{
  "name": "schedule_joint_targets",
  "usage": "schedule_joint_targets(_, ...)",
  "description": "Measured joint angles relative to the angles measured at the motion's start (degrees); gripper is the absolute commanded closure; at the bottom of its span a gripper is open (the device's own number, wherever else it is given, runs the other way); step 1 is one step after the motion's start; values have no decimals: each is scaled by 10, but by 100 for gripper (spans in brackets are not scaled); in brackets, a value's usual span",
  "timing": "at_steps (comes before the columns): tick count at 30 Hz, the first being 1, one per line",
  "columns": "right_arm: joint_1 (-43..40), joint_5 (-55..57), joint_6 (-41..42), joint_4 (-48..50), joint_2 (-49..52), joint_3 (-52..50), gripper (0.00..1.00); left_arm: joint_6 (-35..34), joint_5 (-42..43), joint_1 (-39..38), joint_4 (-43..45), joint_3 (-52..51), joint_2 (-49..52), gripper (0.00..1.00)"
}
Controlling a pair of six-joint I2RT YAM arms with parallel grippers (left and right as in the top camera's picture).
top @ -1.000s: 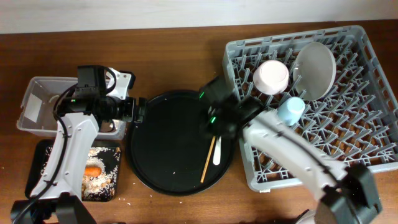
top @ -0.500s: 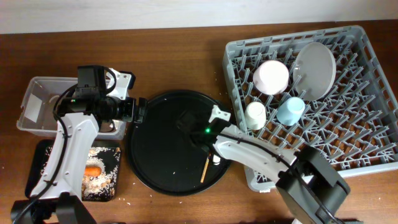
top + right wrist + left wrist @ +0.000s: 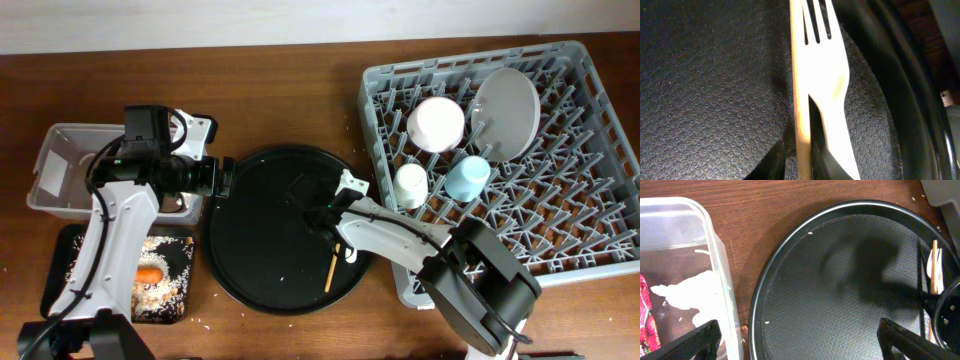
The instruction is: Sort waste into correct bins and load items into the dishwasher rack
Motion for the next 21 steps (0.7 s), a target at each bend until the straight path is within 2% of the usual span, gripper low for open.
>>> schedule_joint_targets(1,0,0,0,0,0,0,87,0,0,0,0,0,0,1)
schedule_joint_targets(3,0,0,0,-1,0,0,96,0,0,0,0,0,0,1)
schedule_joint_targets(8,0,-7,-37,-33,0,32,96,0,0,0,0,0,0,1)
schedule_joint_targets(9,0,-9,-97,-96,-24,91,96,0,0,0,0,0,0,1)
schedule_joint_targets(10,0,-9,-112,-97,-36,104,96,0,0,0,0,0,0,1)
schedule_joint_targets(12,0,-8,-249,-157,-93,162,96,0,0,0,0,0,0,1)
schedule_joint_targets(13,-1,-5,-289,-189,-105,179,96,0,0,0,0,0,0,1)
schedule_joint_targets(15,-15,24,-443,-243,-159,190,96,0,0,0,0,0,0,1)
schedule_joint_targets(16,-39,36,-504,-316,-163,193,96,0,0,0,0,0,0,1)
schedule_joint_targets(17,-56,39,-523,-344,-165,196,96,0,0,0,0,0,0,1)
schedule_joint_targets(18,-127,49,-555,-375,-170,196,96,0,0,0,0,0,0,1)
schedule_joint_targets(21,-232,57,-580,-389,-172,196,96,0,0,0,0,0,0,1)
